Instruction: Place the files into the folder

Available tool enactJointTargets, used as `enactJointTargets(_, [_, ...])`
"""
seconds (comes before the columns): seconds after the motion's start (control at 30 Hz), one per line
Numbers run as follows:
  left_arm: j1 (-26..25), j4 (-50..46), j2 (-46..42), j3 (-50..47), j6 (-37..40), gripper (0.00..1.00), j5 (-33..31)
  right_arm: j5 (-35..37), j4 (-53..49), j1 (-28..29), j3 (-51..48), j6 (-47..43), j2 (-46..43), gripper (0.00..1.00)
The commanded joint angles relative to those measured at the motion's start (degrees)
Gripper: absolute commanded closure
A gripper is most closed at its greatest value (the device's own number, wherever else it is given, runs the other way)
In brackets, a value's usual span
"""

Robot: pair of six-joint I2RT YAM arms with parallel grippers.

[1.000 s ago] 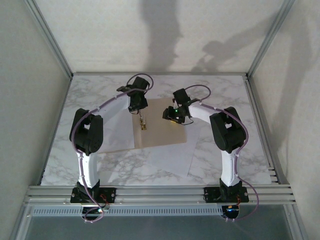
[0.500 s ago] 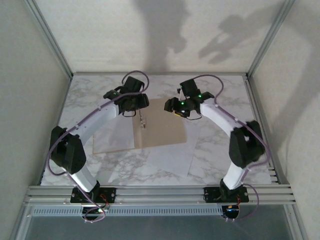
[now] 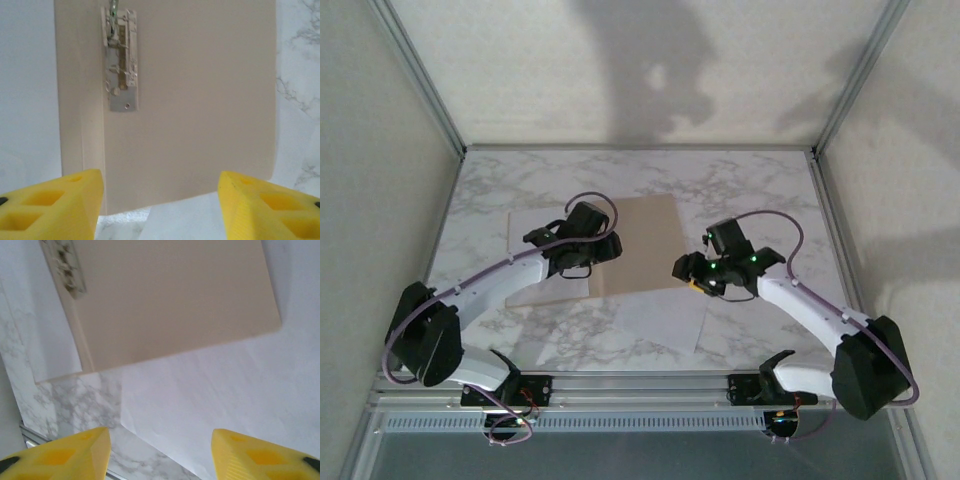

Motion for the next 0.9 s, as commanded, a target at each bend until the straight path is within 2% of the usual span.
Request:
enactJointTargets(0.0, [-1.0,4.7,-1.9,-2.1,-1.7,0.37,0.9,1.0,3.6,0.7,-4.0,3.8,-2.6,0.45])
enactJointTargets(0.1, [-1.1,5.5,-1.5,-2.6,-1.6,0.36,0.2,1.8,4.0,0.8,-5.4,4.7,-3.6,0.44])
enactJointTargets(0.27, [-1.1,9.9,-0.3,-4.6,-2.0,0.35,1.6,1.6,3.3,0.8,-5.7,3.7,-0.3,0.44])
enactJointTargets(0.6, [-0.8,12.1,5.8,-3.5,0.8,0.35,4.6,0.4,15.8,0.8,-14.8,4.7,5.3,0.44])
enactJointTargets(0.77, [-0.7,13.3,8.6,-2.2,0.5,0.36,4.3,0.5,16.6,0.7,-12.1,2.0,10.3,0.46])
enactJointTargets(0.87, [-0.8,13.7,9.8,-1.2,0.3,0.36,3.7,0.6,13.3,0.3,-8.8,-1.0,13.8,0.46])
